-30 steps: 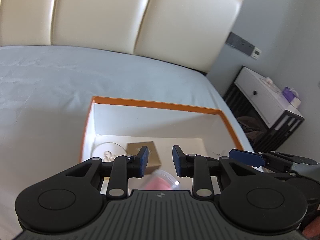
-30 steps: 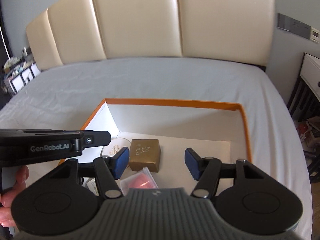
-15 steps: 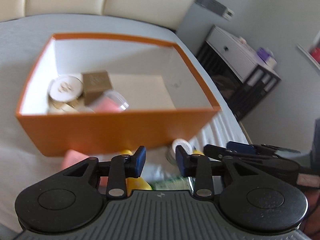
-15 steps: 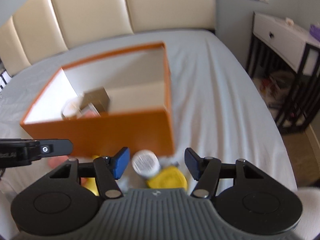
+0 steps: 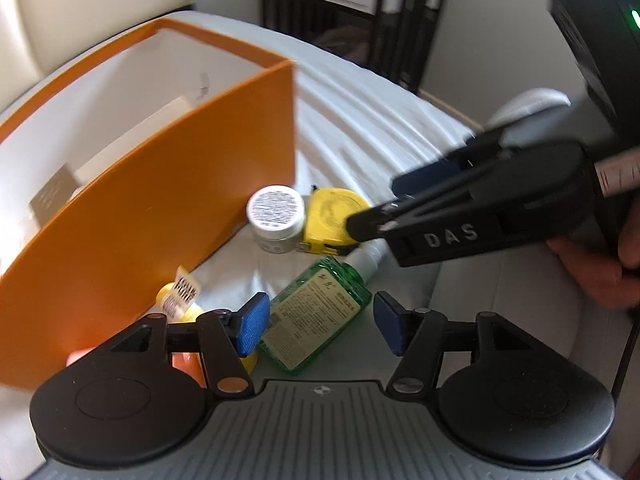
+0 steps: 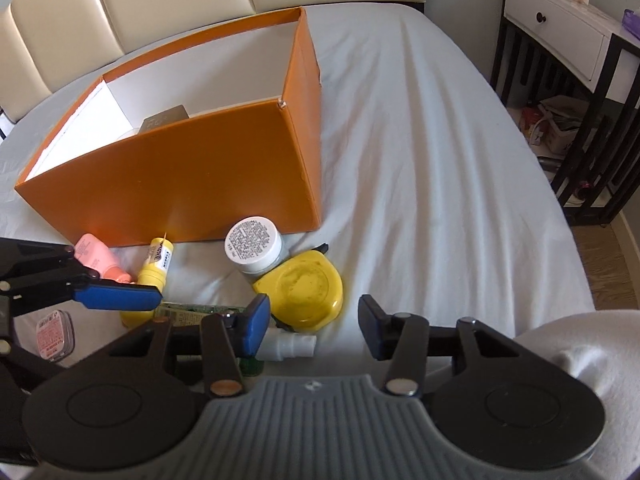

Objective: Organize rigid objects
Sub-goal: 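Move the left tool to the green spray bottle while the right tool approaches the yellow tape measure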

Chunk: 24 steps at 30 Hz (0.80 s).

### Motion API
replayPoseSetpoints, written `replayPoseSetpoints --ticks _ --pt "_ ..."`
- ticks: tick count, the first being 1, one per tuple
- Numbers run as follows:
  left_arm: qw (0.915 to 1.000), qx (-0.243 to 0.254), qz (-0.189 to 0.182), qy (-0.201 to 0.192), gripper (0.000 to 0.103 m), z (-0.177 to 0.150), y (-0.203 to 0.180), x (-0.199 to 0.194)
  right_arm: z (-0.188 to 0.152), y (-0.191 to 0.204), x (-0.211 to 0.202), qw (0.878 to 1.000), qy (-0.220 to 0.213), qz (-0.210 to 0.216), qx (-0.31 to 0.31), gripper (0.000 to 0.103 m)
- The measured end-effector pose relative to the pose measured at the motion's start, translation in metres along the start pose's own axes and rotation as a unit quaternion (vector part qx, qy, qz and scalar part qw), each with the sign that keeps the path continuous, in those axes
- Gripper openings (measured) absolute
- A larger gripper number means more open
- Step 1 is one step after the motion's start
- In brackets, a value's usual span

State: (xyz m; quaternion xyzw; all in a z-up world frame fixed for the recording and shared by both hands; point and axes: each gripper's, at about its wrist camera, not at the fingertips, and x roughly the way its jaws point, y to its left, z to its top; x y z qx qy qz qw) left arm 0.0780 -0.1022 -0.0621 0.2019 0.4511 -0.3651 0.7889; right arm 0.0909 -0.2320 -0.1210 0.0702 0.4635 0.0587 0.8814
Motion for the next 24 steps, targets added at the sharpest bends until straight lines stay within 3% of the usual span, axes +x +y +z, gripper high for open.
replayPoseSetpoints --ticks 3,8,17,24 --pt "0.9975 0.068 -0.005 0.017 0.074 0.003 -0.01 0.009 0.002 0.002 0.006 1.0 0.014 0.013 -0.009 0.062" --pt "0.992 0.119 0.001 0.043 0.077 0.009 -0.013 0.025 0.004 -0.001 0.011 1.0 0.025 0.017 -0.003 0.063" --pt "0.9936 0.095 0.004 0.061 0.069 0.01 -0.019 0.035 0.005 -0.001 0.014 0.999 0.027 0.015 -0.006 0.063" --pt "0.9959 -0.01 0.006 0.089 0.063 0.004 -0.01 0.022 0.01 0.004 0.017 0.998 0.05 0.008 -0.023 0.063"
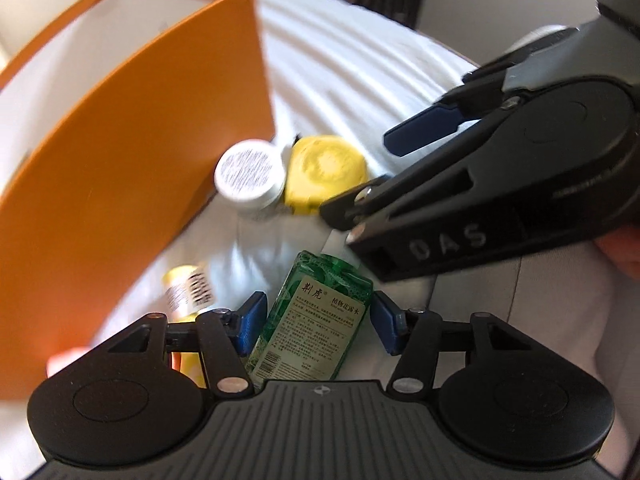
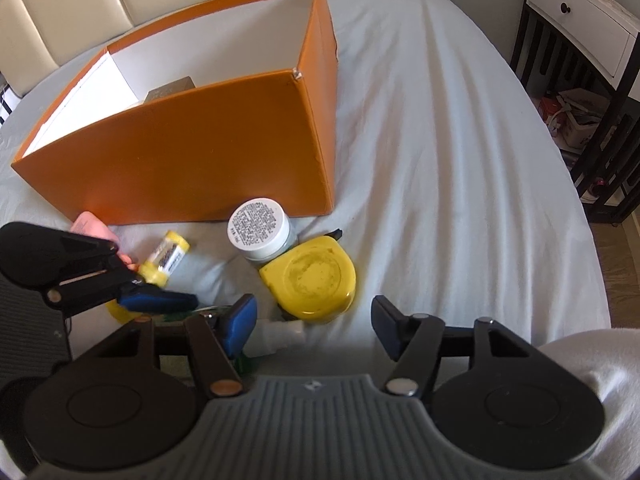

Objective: Organize rigid objects
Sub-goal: 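Move the left tool to the green spray bottle while the right tool approaches the yellow tape measure, then close the left tool on the green spray bottle while the right tool grasps the tape measure, then carry the spray bottle into the box and open the left tool while the right releases the tape measure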

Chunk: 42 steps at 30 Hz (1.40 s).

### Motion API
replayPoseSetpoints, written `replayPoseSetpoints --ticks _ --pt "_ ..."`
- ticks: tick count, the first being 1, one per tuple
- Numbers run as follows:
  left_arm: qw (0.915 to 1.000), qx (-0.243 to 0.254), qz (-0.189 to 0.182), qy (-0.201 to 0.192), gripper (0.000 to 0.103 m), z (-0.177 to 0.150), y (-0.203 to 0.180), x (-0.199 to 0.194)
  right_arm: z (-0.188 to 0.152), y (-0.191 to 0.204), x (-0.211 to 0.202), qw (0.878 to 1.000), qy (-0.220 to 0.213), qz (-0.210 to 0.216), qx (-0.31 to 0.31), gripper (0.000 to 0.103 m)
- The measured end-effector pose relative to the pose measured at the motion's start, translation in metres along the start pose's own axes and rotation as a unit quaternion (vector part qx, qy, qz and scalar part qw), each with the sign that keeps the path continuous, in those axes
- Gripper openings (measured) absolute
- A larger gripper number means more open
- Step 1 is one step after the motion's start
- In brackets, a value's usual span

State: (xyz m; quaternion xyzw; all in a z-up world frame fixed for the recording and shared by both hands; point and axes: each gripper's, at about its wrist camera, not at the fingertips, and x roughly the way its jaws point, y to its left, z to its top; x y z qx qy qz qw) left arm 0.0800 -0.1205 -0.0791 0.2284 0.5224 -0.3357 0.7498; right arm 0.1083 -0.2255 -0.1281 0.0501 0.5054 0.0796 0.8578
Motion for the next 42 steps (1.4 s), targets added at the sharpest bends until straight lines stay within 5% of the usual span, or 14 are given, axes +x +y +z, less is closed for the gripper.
replayPoseSetpoints --ticks 7,17,19,26,42 --pt "0.9937 -0.112 -0.004 0.0 0.059 -0.022 0.029 -0.007 0.016 0.004 0.012 0.999 0.028 -0.016 -0.024 0.072" --pt "0.9869 -0.161 0.003 -0.013 0.06 -0.018 0.031 0.004 0.022 0.004 0.038 0.998 0.051 -0.021 -0.026 0.064" --pt "0.9854 -0.169 0.009 -0.018 0.059 -0.023 0.03 0.003 0.02 0.008 0.037 0.998 0.044 -0.022 -0.041 0.057" --pt "0.9777 -0.203 0.027 -0.048 0.056 -0.036 0.025 -0.008 0.013 0.012 0.026 0.998 0.018 -0.027 -0.047 0.056" --pt "0.9425 -0.29 0.044 -0.161 0.05 -0.068 0.044 -0.069 0.0 0.02 -0.029 0.995 -0.085 0.009 -0.052 0.056"
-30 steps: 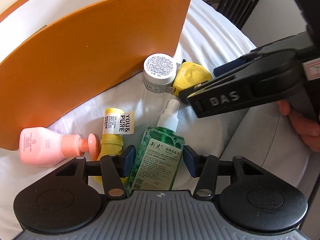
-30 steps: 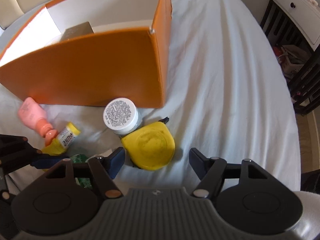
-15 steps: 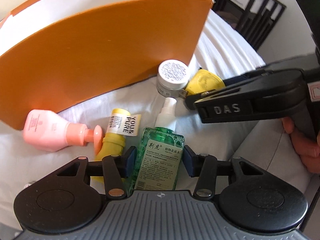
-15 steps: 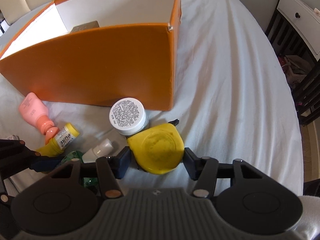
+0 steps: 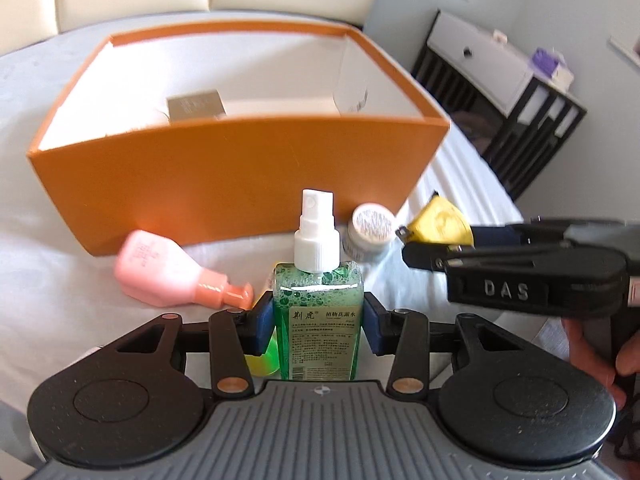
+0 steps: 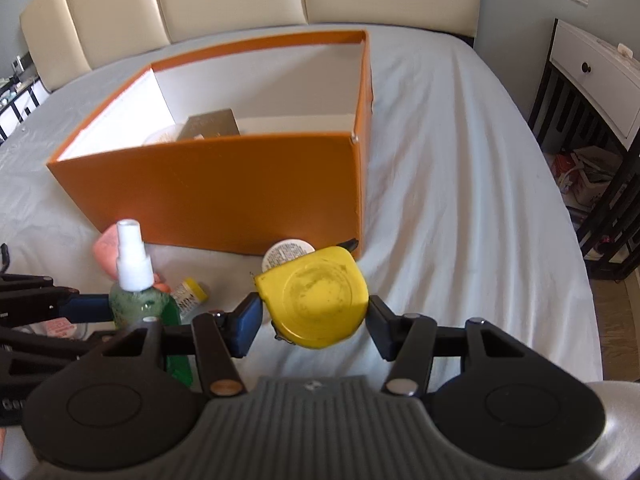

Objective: Organize rigid objects
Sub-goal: 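Carry the spray bottle into the box and open the left tool while the right releases the tape measure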

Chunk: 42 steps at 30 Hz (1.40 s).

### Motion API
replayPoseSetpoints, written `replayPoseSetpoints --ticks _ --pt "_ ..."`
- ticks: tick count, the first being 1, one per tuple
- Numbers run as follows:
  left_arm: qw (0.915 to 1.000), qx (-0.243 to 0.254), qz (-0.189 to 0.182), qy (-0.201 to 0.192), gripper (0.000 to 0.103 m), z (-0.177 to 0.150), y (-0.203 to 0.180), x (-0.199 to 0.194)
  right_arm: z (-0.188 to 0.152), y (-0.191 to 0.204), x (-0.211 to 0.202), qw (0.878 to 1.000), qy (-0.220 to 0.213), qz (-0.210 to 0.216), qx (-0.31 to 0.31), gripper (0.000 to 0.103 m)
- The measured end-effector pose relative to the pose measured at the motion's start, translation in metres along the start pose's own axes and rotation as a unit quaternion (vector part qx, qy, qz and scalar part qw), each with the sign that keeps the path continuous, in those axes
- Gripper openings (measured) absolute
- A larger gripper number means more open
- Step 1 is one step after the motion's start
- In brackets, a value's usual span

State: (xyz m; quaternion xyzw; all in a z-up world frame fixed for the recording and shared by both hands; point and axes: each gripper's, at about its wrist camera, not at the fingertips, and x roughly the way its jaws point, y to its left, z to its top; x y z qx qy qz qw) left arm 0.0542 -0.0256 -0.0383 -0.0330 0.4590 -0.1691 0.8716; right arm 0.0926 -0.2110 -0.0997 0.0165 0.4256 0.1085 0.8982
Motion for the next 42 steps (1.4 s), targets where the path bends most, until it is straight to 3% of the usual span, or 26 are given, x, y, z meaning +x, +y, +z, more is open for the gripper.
replayPoseSetpoints --ticks 10,19,25,30,38,42 --pt "0.9962 -0.025 -0.014 -0.082 0.05 0.038 0.01 -0.043 0.04 0.016 -0.048 0.996 -0.075 0.03 -0.034 0.056" --pt "0.9923 -0.029 -0.023 -0.118 0.05 0.105 0.025 -0.05 0.102 0.037 -0.037 0.99 -0.09 0.044 -0.096 0.056" --pt "0.9962 -0.006 -0.023 -0.083 0.05 0.147 0.042 -0.006 0.141 0.044 0.01 0.986 -0.044 0.039 -0.157 0.056" --pt "0.9985 0.015 -0.015 -0.05 0.05 0.174 0.05 0.042 0.165 0.044 0.063 0.974 0.021 0.041 -0.222 0.056" --pt "0.9997 0.024 -0.004 -0.006 0.05 0.194 0.059 0.104 0.193 0.046 0.135 0.945 0.093 0.069 -0.307 0.056" --pt "0.9992 0.037 -0.008 0.008 0.05 0.197 0.061 0.122 0.198 0.05 0.158 0.921 0.111 0.073 -0.366 0.056"
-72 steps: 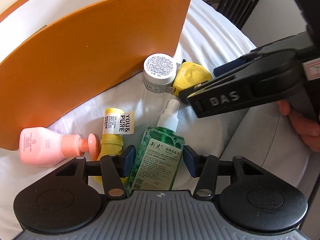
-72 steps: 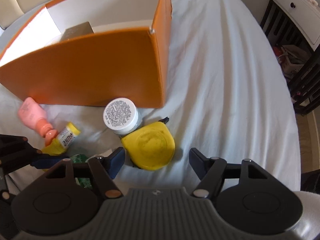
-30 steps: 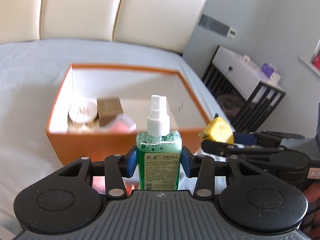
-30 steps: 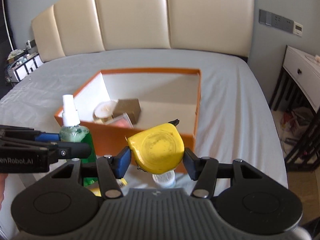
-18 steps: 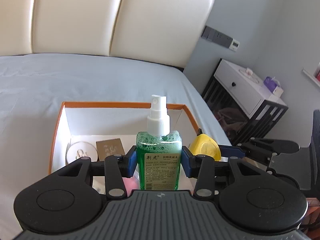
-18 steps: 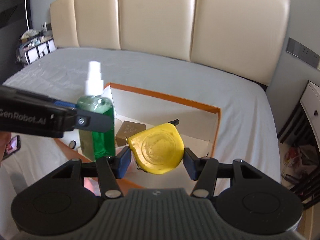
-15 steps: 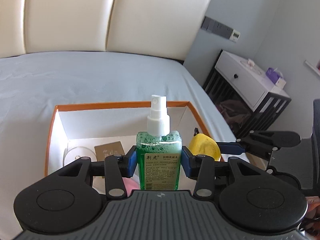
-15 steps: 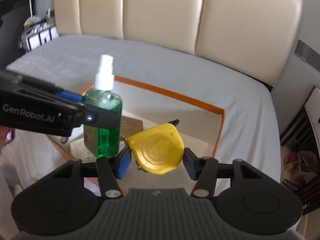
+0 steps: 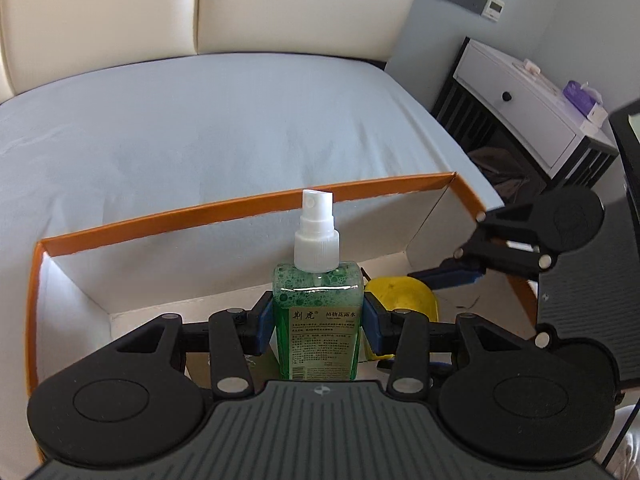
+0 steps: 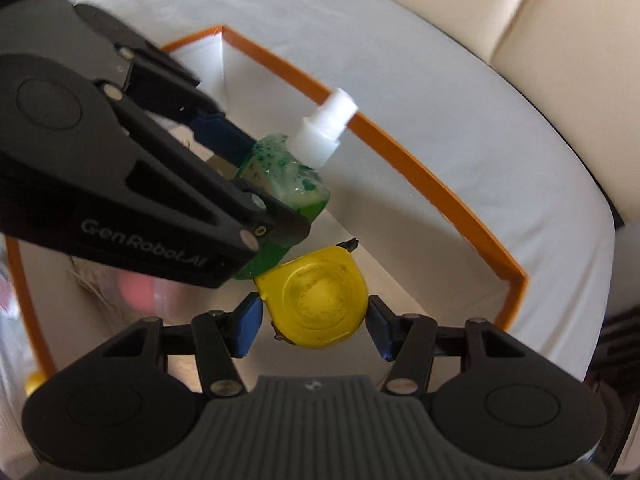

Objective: Organize rigid objects
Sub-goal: 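Carry the spray bottle into the box and open the left tool while the right releases the tape measure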

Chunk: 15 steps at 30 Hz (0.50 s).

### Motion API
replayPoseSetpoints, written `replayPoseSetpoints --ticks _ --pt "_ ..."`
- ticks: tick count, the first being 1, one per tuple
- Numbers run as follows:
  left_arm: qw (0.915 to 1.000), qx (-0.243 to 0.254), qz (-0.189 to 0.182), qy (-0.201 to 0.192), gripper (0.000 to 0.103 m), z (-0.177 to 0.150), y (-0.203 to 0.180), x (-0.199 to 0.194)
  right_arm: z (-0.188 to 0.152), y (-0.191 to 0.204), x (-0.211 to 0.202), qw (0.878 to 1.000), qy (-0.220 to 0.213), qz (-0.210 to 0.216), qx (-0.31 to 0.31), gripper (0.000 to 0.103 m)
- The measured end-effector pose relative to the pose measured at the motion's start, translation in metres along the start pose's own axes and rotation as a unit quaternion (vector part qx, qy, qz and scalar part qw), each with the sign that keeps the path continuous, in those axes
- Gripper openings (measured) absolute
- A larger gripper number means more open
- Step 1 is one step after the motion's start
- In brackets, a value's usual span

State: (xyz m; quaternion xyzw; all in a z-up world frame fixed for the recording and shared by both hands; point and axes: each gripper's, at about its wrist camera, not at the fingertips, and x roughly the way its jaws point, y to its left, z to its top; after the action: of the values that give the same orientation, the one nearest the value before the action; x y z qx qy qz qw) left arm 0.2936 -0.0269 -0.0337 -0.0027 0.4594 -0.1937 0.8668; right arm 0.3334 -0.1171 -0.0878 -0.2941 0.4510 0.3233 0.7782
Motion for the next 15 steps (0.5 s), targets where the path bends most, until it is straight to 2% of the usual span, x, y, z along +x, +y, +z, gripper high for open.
replayPoseSetpoints --ticks 2,5,9,15 --pt "0.9999 -0.001 -0.01 0.008 0.051 0.003 0.003 0.007 0.003 0.001 0.008 0.999 0.013 -0.002 -0.029 0.056" --pt "0.9999 0.002 -0.005 0.015 0.05 0.005 0.005 0.017 0.005 0.0 0.016 0.998 0.025 -0.004 -0.06 0.056" --pt "0.9997 0.001 -0.006 0.025 0.05 0.003 0.01 0.024 0.01 -0.003 0.024 0.996 0.033 0.008 -0.084 0.056" --pt "0.9992 0.002 -0.006 0.04 0.051 0.002 0.014 0.029 0.013 -0.001 0.037 0.992 0.053 0.003 -0.113 0.056"
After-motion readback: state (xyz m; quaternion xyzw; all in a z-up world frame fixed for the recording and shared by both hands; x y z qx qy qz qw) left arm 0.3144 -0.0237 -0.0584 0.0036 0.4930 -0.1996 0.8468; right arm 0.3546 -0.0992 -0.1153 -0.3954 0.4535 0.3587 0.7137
